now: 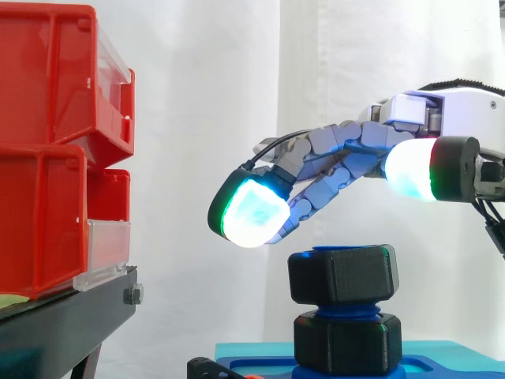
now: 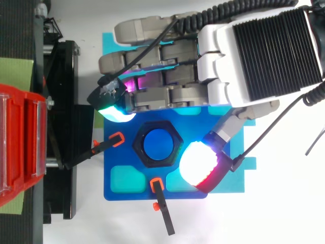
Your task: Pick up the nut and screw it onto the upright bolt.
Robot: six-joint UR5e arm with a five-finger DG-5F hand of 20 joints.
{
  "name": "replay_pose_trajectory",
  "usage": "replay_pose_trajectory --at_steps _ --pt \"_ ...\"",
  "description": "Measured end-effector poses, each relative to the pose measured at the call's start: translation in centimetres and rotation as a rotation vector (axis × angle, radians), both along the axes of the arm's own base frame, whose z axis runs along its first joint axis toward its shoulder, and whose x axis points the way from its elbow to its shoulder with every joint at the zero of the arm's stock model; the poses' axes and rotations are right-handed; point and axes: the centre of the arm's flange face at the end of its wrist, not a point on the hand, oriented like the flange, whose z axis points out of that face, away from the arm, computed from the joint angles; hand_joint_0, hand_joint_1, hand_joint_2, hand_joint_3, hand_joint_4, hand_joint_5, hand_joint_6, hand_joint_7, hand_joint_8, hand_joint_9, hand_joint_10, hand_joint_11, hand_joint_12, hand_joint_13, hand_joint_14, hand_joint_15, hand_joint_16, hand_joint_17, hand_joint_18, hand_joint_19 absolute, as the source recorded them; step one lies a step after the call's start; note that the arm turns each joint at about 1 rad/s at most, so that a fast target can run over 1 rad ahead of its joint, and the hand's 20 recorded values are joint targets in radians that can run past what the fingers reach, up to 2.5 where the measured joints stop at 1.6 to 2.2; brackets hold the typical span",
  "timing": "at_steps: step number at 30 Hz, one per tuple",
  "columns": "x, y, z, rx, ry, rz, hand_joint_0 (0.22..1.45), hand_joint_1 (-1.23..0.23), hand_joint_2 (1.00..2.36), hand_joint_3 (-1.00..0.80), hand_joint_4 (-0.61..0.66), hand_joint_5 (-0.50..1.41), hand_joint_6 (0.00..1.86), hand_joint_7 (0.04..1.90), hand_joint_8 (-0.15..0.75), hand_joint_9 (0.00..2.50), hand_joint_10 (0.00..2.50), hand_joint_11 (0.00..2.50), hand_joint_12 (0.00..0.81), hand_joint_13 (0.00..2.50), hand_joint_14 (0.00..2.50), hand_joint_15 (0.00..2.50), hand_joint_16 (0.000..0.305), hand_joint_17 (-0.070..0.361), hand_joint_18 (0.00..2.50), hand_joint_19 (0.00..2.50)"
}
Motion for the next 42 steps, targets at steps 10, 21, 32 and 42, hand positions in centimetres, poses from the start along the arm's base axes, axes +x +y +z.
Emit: replay_pose_trajectory --at_steps 10,21,32,42 --pt "-0.3 -0.8 -0.2 0.000 0.018 -0.009 0.48 -0.06 1.00 -0.50 0.19 -0.07 0.50 0.80 0.170 0.57 0.00 0.00 0.250 0.25 0.00 0.00 0.027 0.060 0.00 0.00" --pt "-0.7 -0.3 -0.8 0.000 0.073 -0.005 0.49 -0.09 1.00 -0.50 0.20 -0.04 0.50 1.03 0.185 0.66 0.00 0.00 0.244 0.34 0.00 0.00 0.024 0.054 0.00 0.00" --pt "-0.5 0.2 -0.7 0.000 0.061 0.004 0.49 -0.10 1.00 -0.50 0.22 -0.05 0.50 0.95 0.187 0.68 0.00 0.00 0.242 0.37 0.00 0.00 0.024 0.054 0.00 0.00" --pt "-0.4 0.7 -1.4 0.009 0.009 0.015 0.50 -0.14 1.00 -0.50 0.18 -0.02 0.50 1.20 0.200 0.75 0.00 0.00 0.230 0.45 0.00 0.00 0.022 0.049 0.08 0.00"
